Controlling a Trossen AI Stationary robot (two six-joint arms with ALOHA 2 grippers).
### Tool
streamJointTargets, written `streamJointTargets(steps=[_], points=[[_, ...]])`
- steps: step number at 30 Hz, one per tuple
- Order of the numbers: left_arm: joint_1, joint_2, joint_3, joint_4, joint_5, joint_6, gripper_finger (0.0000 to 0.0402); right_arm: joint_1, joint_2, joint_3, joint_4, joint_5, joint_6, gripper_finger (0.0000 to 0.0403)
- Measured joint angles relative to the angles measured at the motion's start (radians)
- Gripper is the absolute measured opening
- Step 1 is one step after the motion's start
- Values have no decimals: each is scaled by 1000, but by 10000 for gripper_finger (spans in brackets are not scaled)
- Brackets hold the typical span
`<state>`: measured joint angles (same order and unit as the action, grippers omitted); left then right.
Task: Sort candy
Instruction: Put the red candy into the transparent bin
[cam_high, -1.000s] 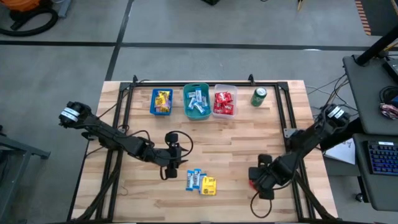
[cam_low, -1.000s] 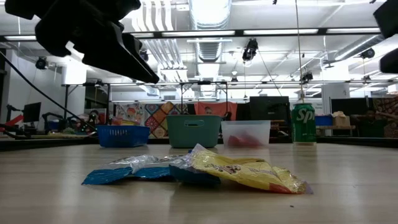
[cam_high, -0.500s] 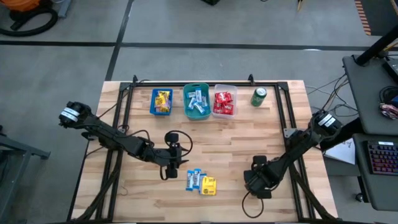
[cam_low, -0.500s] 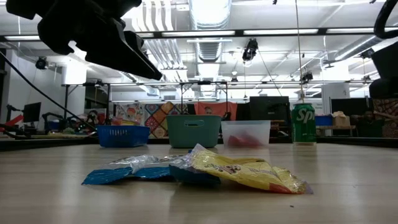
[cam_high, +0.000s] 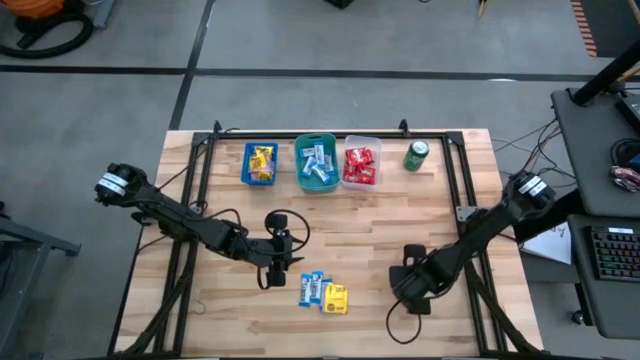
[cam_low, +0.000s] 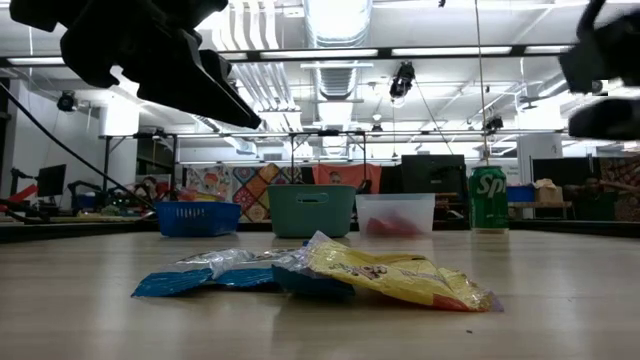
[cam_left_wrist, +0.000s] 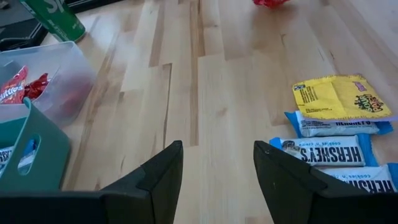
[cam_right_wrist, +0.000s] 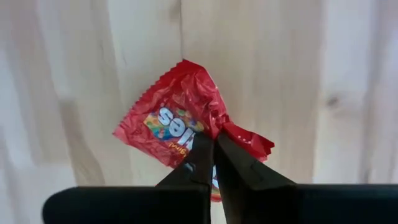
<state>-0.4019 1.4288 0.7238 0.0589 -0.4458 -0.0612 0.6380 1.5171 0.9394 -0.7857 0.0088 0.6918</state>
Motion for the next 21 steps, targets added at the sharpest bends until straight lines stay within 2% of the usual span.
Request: streamJointTargets(steps=[6, 12, 16, 21], points=[[0, 0, 0, -3, 0, 0, 180, -43, -127, 1, 66, 166, 41, 8], [-1, -6, 0, -6, -15, -1, 180, -146, -238, 2, 127, 492, 17, 8], [-1, -22, 0, -1, -45, -22, 180, -290, -279, 2, 188, 571, -24, 8], [-3, -73, 0, -1, -53, -34, 180, -516, -282, 3, 220, 573, -130, 8]])
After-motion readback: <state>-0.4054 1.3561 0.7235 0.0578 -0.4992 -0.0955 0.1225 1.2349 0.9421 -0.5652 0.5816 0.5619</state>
